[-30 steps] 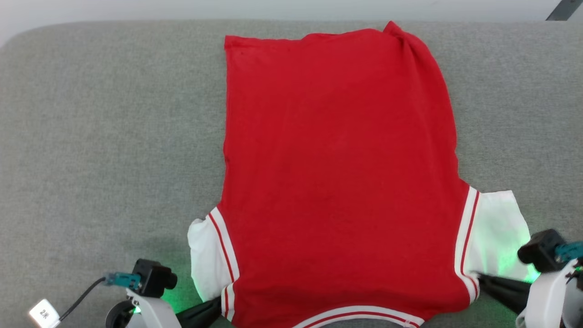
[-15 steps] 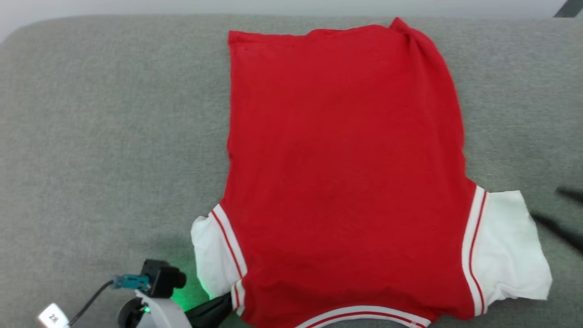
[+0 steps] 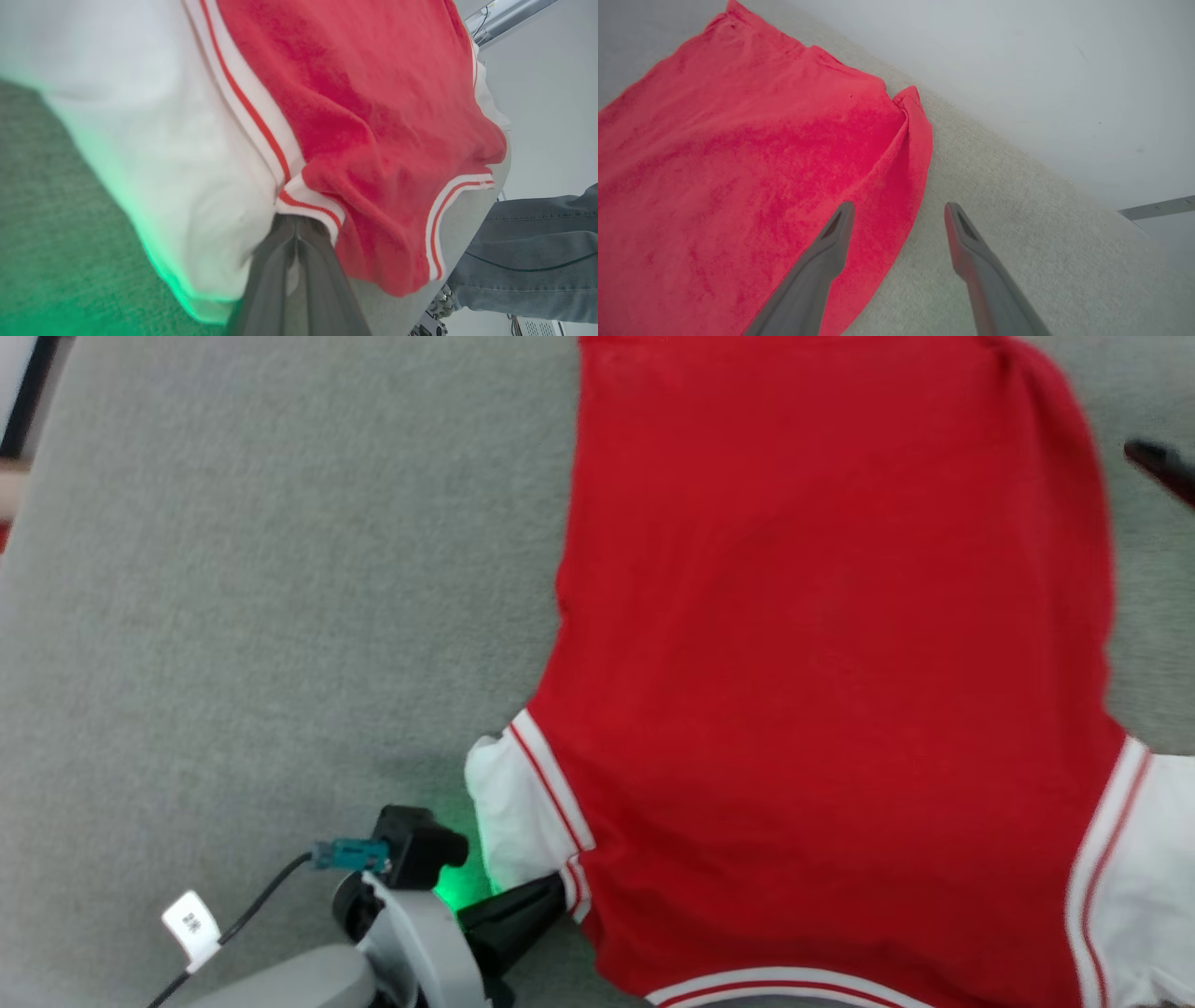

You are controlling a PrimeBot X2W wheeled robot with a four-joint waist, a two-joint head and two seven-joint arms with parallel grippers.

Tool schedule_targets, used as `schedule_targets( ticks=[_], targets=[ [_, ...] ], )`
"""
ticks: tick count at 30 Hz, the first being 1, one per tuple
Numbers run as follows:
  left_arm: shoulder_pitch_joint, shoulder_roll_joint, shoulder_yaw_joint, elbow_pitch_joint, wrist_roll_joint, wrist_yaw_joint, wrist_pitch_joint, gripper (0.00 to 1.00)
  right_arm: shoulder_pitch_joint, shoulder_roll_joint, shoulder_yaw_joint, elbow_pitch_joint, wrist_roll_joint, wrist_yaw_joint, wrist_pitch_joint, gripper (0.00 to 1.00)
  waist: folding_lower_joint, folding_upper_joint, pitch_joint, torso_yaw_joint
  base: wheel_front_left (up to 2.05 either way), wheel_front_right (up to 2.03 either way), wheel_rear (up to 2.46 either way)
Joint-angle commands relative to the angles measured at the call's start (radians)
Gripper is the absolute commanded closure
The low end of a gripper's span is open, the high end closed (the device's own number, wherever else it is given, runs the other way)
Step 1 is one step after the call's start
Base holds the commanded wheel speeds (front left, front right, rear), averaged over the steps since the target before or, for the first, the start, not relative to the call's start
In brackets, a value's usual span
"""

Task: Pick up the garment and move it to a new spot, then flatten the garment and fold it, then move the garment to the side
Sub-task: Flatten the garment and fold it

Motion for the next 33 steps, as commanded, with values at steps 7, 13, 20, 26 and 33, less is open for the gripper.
schedule_targets(
  ticks=[7,13,20,26,33],
  targets=[
    [-0.07,-0.099,-0.005,0.037,0.021,0.011,0.002,1.0,-0.256,0.105,0.086,0.284,-0.108,-0.002,0.068,0.0,0.0,-0.0001,0.156,0.134,0.0,0.0,0.0],
    [-0.079,-0.115,-0.013,0.054,0.02,0.018,-0.003,1.0,-0.33,0.163,0.157,0.432,-0.106,-0.002,0.139,0.0,0.0,-0.0001,0.19,0.141,0.0,0.0,0.0],
    [-0.101,-0.122,-0.017,0.061,0.014,0.019,-0.008,1.0,-0.329,0.2,0.22,0.484,-0.047,-0.001,0.183,0.93,0.0,-0.0001,0.195,0.124,0.0,0.0,0.0],
    [-0.105,-0.109,-0.015,0.063,0.005,0.018,-0.018,1.0,-0.335,0.178,0.223,0.498,-0.002,-0.002,0.129,1.0,0.0,-0.0001,0.162,0.104,0.0,0.0,0.0],
    [-0.085,-0.073,-0.012,0.059,-0.011,0.018,-0.042,1.0,-0.286,0.116,0.241,0.43,0.067,-0.002,0.059,1.0,0.0,-0.0001,0.093,0.073,0.0,0.0,0.0]
  ],
)
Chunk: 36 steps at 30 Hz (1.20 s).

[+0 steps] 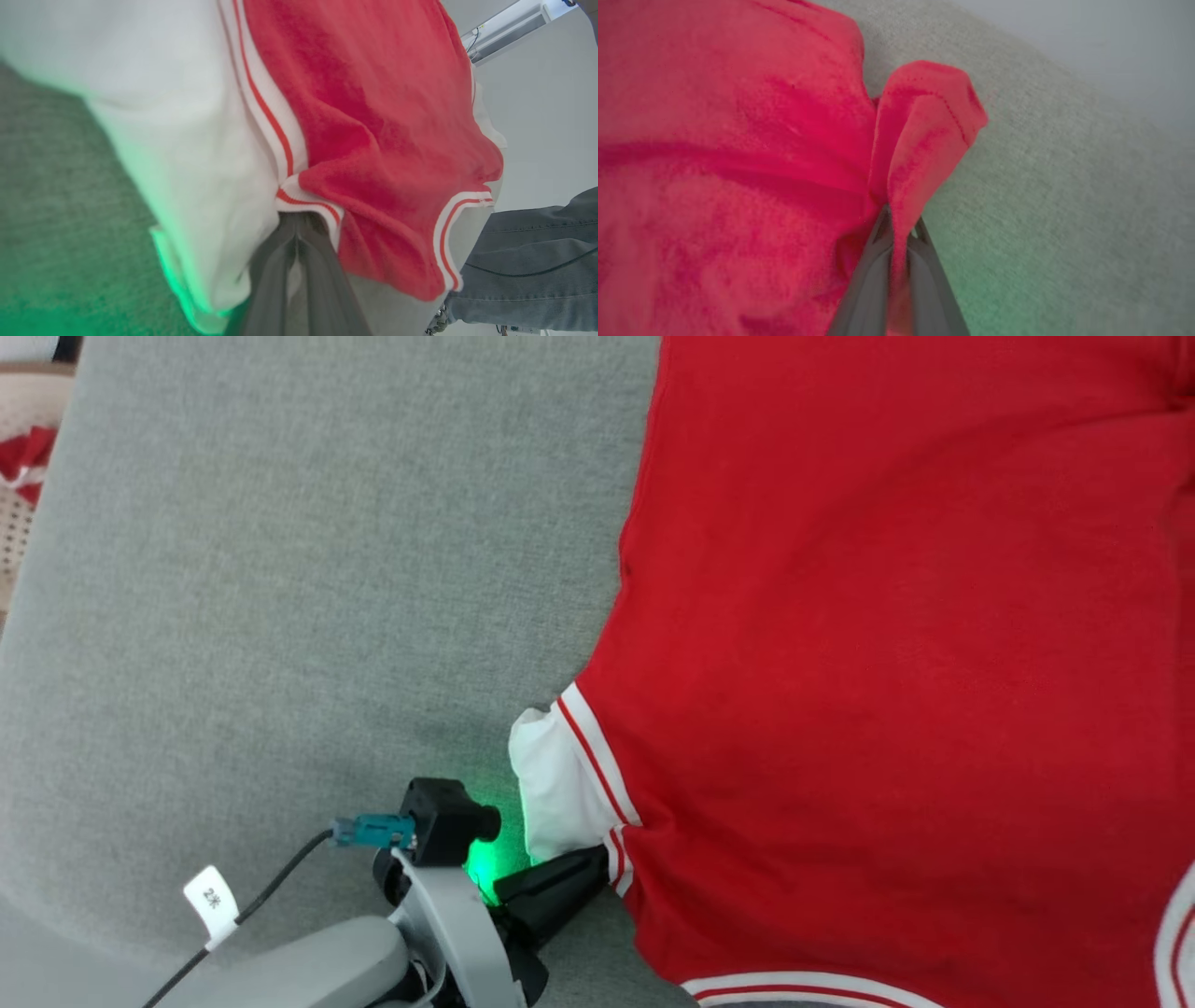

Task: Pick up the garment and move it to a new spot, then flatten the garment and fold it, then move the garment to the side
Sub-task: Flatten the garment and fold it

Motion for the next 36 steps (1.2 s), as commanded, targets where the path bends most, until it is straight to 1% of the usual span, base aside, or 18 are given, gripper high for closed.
schedule_targets(
  ticks=[1,4,8,13,15,18,21,24,27,32,36],
  targets=[
    [0.0,-0.016,0.012,0.076,-0.024,0.036,0.002,1.0,0.027,-0.02,0.009,-0.014,0.015,-0.002,-0.009,1.0,0.0,0.0,-0.044,-0.027,0.0,0.0,0.0],
    [0.011,0.009,0.023,0.07,-0.028,0.035,-0.006,1.0,0.088,-0.081,0.011,-0.098,0.072,-0.002,-0.041,1.0,0.0,0.0,-0.082,-0.05,0.0,0.0,0.0],
    [0.032,0.047,0.047,0.067,-0.019,0.033,-0.015,1.0,0.208,-0.182,0.004,-0.227,0.153,-0.002,-0.08,1.0,0.0,0.0,-0.127,-0.082,0.0,0.0,0.0],
    [0.074,0.074,0.076,0.055,0.004,0.027,-0.015,1.0,0.402,-0.324,0.002,-0.397,0.246,-0.002,-0.122,1.0,0.0,0.0,-0.17,-0.117,0.0,0.0,0.0],
    [0.091,0.079,0.108,0.046,0.015,0.025,-0.014,1.0,0.484,-0.375,0.001,-0.461,0.278,-0.002,-0.146,1.0,0.0,0.0,-0.181,-0.131,0.0,0.0,0.0],
    [0.123,0.083,0.153,0.034,0.036,0.028,-0.015,1.0,0.601,-0.432,0.008,-0.543,0.314,-0.002,-0.192,1.0,0.0,0.0,-0.191,-0.148,0.0,0.0,0.0],
    [0.148,0.086,0.183,0.024,0.054,0.029,-0.015,1.0,0.711,-0.47,0.021,-0.61,0.331,-0.002,-0.238,1.0,0.0,0.0,-0.198,-0.16,0.0,0.0,0.0],
    [0.168,0.086,0.205,0.018,0.068,0.035,-0.015,1.0,0.807,-0.483,0.037,-0.652,0.34,-0.002,-0.284,1.0,0.0,0.0,-0.202,-0.169,0.0,0.0,0.0],
    [0.18,0.083,0.22,0.016,0.082,0.035,-0.015,1.0,0.891,-0.474,0.057,-0.675,0.331,-0.002,-0.312,1.0,0.0,0.0,-0.206,-0.172,0.0,0.0,0.0],
    [0.187,0.08,0.24,0.019,0.097,0.035,-0.015,1.0,1.001,-0.403,0.091,-0.693,0.304,-0.002,-0.33,1.0,0.0,0.0,-0.211,-0.173,0.0,0.0,0.0],
    [0.188,0.082,0.242,0.025,0.108,0.039,-0.015,1.0,1.038,-0.327,0.087,-0.654,0.247,-0.002,-0.33,1.0,0.0,0.0,-0.212,-0.176,0.0,0.0,0.0]
  ],
)
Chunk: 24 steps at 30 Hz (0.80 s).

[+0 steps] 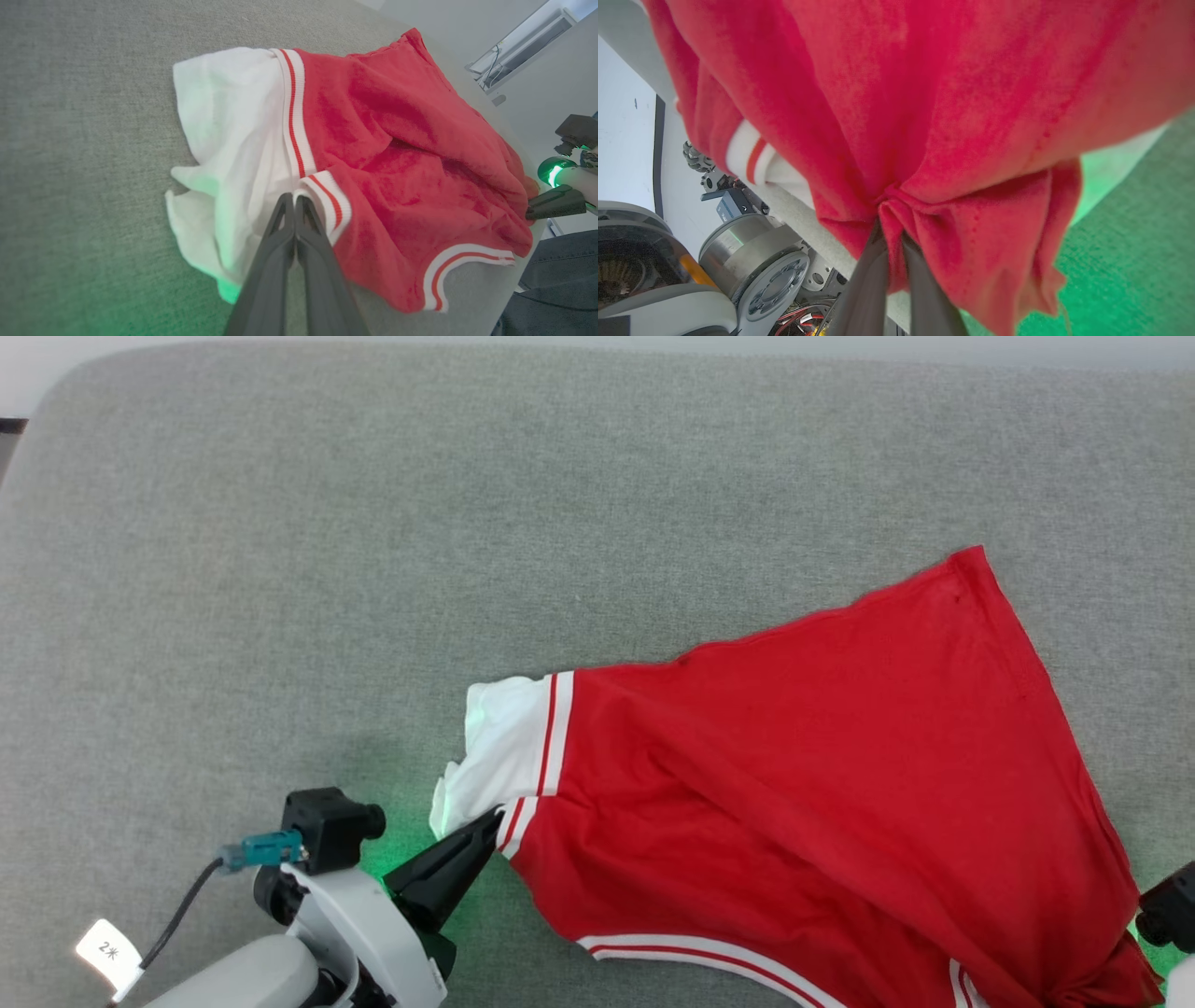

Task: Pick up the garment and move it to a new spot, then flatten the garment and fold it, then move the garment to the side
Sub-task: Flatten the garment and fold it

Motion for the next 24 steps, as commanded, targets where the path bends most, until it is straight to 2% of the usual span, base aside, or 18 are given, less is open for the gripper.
schedule_targets(
  ticks=[1,5,7,8,9,19,22,24],
  targets=[
    [0.008,-0.001,0.002,0.004,0.007,0.003,0.001,1.0,0.037,0.049,0.016,0.022,-0.022,-0.002,0.008,1.0,0.0,0.0,-0.002,-0.002,0.0,0.0,0.0],
    [0.009,0.003,0.0,0.008,0.005,0.004,0.002,1.0,0.051,0.099,-0.039,0.051,-0.067,-0.003,-0.015,1.0,0.0,0.0,-0.005,-0.01,0.0,0.0,0.0],
    [0.012,0.005,0.001,0.008,0.003,0.005,0.002,1.0,0.051,0.102,-0.083,0.061,-0.09,-0.005,-0.038,0.44,0.0,0.0,-0.007,-0.016,0.0,0.0,0.0],
    [0.014,0.006,0.001,0.008,0.001,0.006,0.002,1.0,0.055,0.097,-0.107,0.057,-0.099,-0.005,-0.046,0.03,0.0,0.0,-0.008,-0.019,0.0,0.0,0.0],
    [0.016,0.006,0.002,0.007,0.0,0.006,0.002,1.0,0.057,0.085,-0.133,0.051,-0.107,-0.005,-0.055,0.0,0.0,0.0,-0.009,-0.021,0.0,0.0,0.0],
    [0.025,-0.01,0.007,-0.005,0.019,0.007,0.001,1.0,0.121,-0.133,-0.434,-0.111,-0.055,-0.002,-0.034,0.0,0.0,0.0,0.001,-0.016,0.0,0.0,0.0],
    [0.013,-0.023,0.002,-0.004,0.026,0.004,0.002,1.0,0.085,-0.157,-0.524,-0.132,-0.073,-0.002,-0.015,0.0,0.0,0.0,0.008,-0.002,0.0,0.0,0.0],
    [0.002,-0.033,-0.002,0.0,0.031,0.0,0.004,1.0,0.04,-0.131,-0.578,-0.123,-0.11,-0.002,-0.006,0.0,0.0,0.0,0.014,0.01,0.0,0.0,0.0]
  ],
)
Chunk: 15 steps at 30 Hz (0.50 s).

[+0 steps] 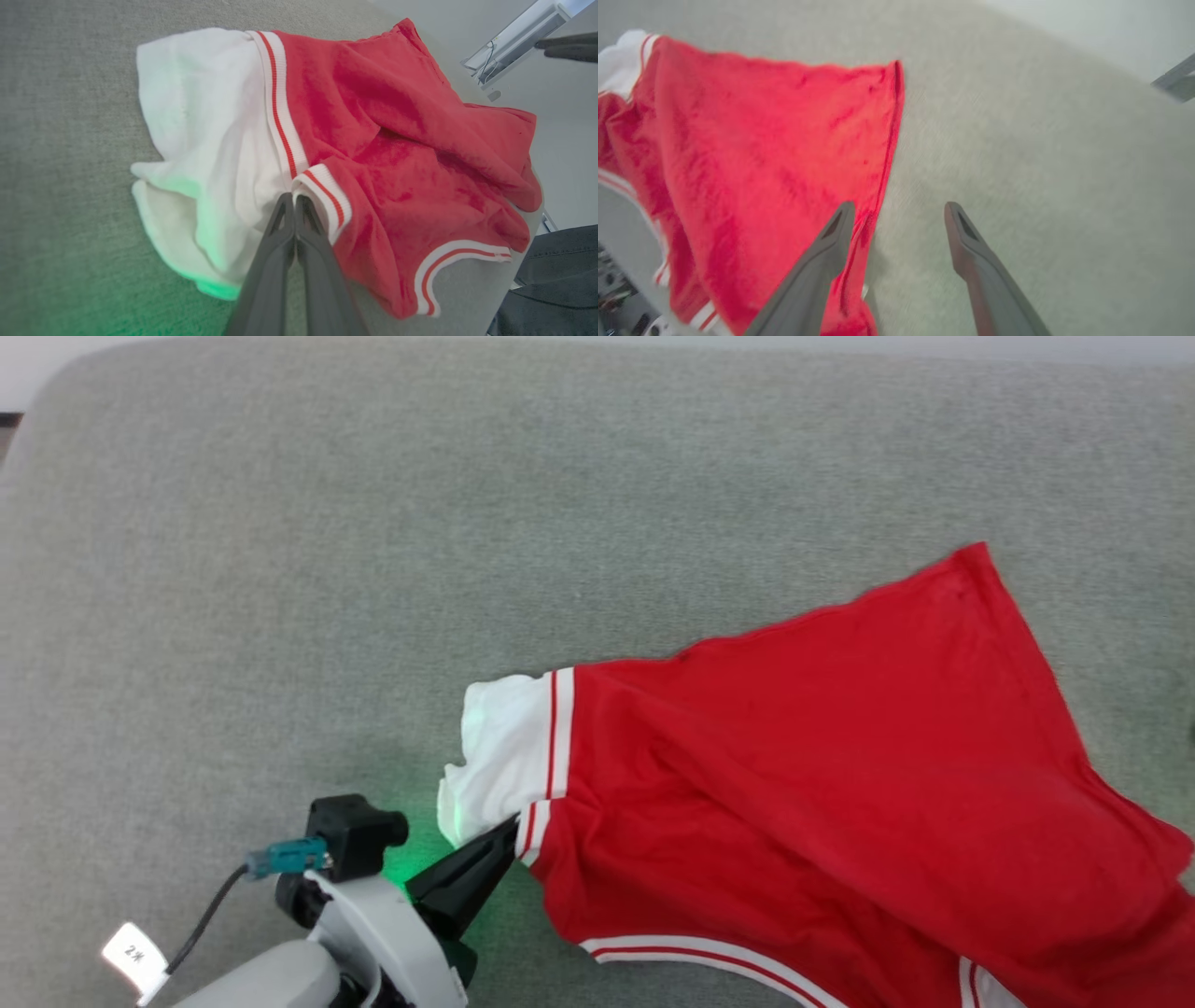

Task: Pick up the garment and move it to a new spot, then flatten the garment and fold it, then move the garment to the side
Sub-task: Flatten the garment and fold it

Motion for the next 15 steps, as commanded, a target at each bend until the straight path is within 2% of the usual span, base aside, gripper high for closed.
schedule_targets(
  ticks=[1,4,10,15],
  targets=[
    [-0.016,-0.011,-0.003,0.004,0.007,-0.007,0.004,1.0,-0.048,0.038,-0.031,0.006,-0.047,-0.002,0.013,0.0,0.0,0.0,0.012,0.019,0.0,0.0,0.0],
    [-0.034,-0.026,-0.011,0.012,0.014,-0.012,0.007,1.0,-0.152,0.134,-0.043,0.03,-0.145,-0.002,0.06,0.0,0.0,0.0,0.024,0.04,0.0,0.0,0.0],
    [-0.065,-0.053,-0.024,0.03,0.015,-0.018,0.011,1.0,-0.38,0.344,0.07,0.17,-0.309,-0.002,0.172,0.0,0.0,0.0,0.044,0.073,0.0,0.0,0.0],
    [-0.081,-0.07,-0.032,0.045,0.013,-0.023,0.008,1.0,-0.514,0.439,0.183,0.342,-0.352,-0.002,0.213,0.0,0.0,0.0,0.057,0.084,0.0,0.0,0.0]
  ],
)
